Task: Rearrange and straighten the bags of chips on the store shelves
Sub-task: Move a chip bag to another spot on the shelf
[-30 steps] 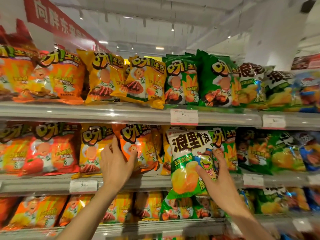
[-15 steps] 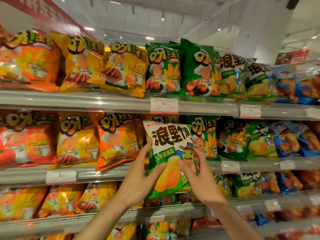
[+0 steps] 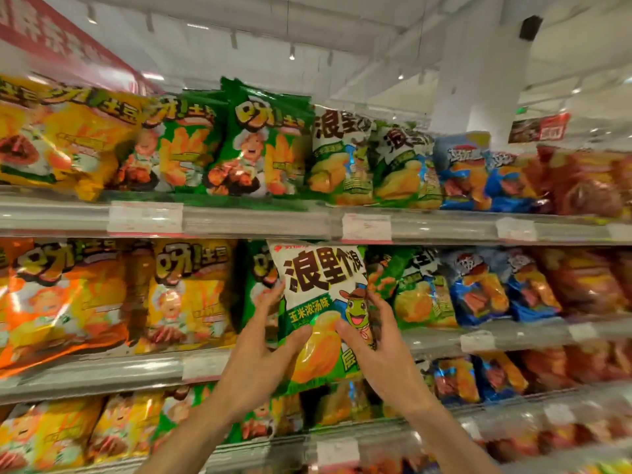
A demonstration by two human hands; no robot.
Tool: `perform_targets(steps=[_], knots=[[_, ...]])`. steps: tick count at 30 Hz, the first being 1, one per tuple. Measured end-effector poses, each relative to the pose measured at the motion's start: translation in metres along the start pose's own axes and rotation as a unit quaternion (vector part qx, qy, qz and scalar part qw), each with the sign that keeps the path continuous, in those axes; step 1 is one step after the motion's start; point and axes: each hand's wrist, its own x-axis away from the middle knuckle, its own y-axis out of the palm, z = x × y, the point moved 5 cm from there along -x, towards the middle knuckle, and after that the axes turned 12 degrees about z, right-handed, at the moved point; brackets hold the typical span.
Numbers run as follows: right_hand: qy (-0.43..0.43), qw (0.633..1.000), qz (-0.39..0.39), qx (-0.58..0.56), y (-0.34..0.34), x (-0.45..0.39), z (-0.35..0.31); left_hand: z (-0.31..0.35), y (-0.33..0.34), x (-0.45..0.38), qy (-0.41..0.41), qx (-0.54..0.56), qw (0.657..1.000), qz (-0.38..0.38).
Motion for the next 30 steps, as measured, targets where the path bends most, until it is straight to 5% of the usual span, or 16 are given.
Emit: perform_targets(steps=[10,20,30], knots=[[0.111,0.993,0.023,0.032,-0.064,-0.085,0.065,-0.003,0.047,-0.008,-0.051,-0.007,0.993,0.108],[0.106,0.987,-0.020,0.123,-0.014,-0.106,0.071,0.006,0.028,0.004,-0.055,-0.023,0.986,0.158],[0.076,0.996,-0.003,0.046,-0.060,-0.124,0.059,0.012,0.018,0.005,-0.057,-0.039,0.987,0.145]])
